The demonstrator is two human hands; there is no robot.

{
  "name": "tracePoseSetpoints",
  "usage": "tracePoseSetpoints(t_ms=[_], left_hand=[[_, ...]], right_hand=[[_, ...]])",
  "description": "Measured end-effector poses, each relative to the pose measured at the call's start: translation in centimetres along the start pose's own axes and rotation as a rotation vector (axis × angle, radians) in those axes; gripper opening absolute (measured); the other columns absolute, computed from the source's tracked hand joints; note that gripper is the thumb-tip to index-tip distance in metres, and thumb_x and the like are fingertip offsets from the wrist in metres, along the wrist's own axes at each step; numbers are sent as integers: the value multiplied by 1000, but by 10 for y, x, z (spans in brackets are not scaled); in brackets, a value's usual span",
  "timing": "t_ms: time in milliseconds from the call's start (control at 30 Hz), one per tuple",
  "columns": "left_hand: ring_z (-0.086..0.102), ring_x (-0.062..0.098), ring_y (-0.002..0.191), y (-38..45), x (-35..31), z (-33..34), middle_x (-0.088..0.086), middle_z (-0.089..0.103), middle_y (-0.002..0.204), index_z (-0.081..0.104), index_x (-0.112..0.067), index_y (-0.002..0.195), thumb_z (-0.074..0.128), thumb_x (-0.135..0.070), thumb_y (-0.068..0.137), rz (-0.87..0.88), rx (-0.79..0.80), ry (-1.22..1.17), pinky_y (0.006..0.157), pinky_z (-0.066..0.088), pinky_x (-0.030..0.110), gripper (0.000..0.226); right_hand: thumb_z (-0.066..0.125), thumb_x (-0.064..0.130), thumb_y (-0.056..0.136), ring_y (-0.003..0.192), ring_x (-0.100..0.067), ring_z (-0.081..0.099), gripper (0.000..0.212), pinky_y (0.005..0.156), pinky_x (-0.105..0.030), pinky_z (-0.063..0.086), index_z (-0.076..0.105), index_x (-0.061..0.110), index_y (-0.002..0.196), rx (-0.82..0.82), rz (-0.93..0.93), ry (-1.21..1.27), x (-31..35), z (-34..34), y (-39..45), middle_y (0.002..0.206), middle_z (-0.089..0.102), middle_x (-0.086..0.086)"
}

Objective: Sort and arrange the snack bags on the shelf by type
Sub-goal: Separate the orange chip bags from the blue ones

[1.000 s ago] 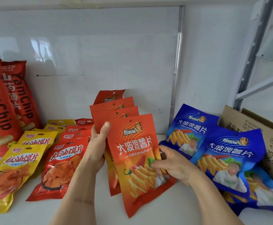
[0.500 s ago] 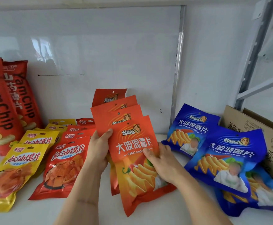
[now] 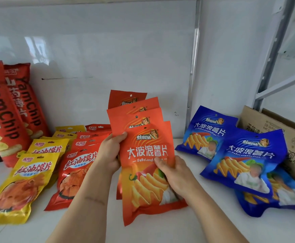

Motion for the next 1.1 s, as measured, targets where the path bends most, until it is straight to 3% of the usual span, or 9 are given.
tracePoseSetpoints(t_ms=[100,167,267,367,533,600,767,967,1100], left_hand=[[76,31,69,7,-7,-2,16,78,86,64,-11,109,70,-15,94,-24,9,77,62,62,44,17],[75,32,71,12,-10,-3,17,77,88,63,-11,110,68,-14,95,-40,8,138,66,62,46,16],[73,32,76,19,-10,-5,17,74,94,60,-11,112,64,-15,98,-67,16,254,72,61,46,16],[73,33,82,26,-12,-7,18,74,98,62,-8,114,63,-19,99,-89,19,396,76,60,46,19],[66,39,112,42,-14,-7,19,65,129,50,-2,137,67,-32,95,-5,-31,630,98,53,46,55],[59,40,123,42,-16,-1,19,57,137,40,1,145,63,-26,98,59,-46,696,93,48,35,59],[56,40,124,49,-11,-1,24,52,141,31,1,149,52,-21,103,119,-87,868,81,43,36,56],[53,43,129,57,-19,-1,26,44,149,12,1,154,49,-36,104,123,-71,989,104,48,48,73],[33,40,144,50,-25,-2,23,29,157,15,3,155,55,-37,100,290,-90,1030,119,31,48,78]], right_hand=[[60,67,83,86,3,63,42,65,-15,45,56,33,107,-11,38,8,6,6,-8,103,67,18],[58,71,82,86,1,65,43,69,-18,48,60,34,104,-39,36,-39,8,12,-9,101,69,17],[44,95,62,96,-9,67,81,87,-37,56,59,35,115,-109,46,-165,2,26,-2,109,68,13],[32,105,50,100,-15,65,102,90,-45,55,55,34,119,-175,85,-254,-6,33,2,113,65,8],[44,86,76,106,-21,61,76,94,-47,52,50,27,124,-259,141,-373,-1,43,-3,118,61,2],[44,84,78,106,-21,61,75,95,-47,51,50,27,125,-288,149,-394,0,47,-1,119,61,2],[47,85,75,108,-21,61,76,96,-48,51,48,27,124,-314,152,-362,4,49,5,120,61,3],[56,84,70,104,-19,65,69,96,-48,52,46,31,114,-350,164,-270,6,48,4,119,65,5],[64,71,77,103,-17,65,65,93,-39,53,47,26,121,-369,160,-229,9,44,2,120,65,6]])
Point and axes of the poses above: each hand's wrist, its own y-axis towards the middle knuckle, its own z-axis out of the palm, x = y × z, the point moved 5 cm from there along y, towards the middle knuckle
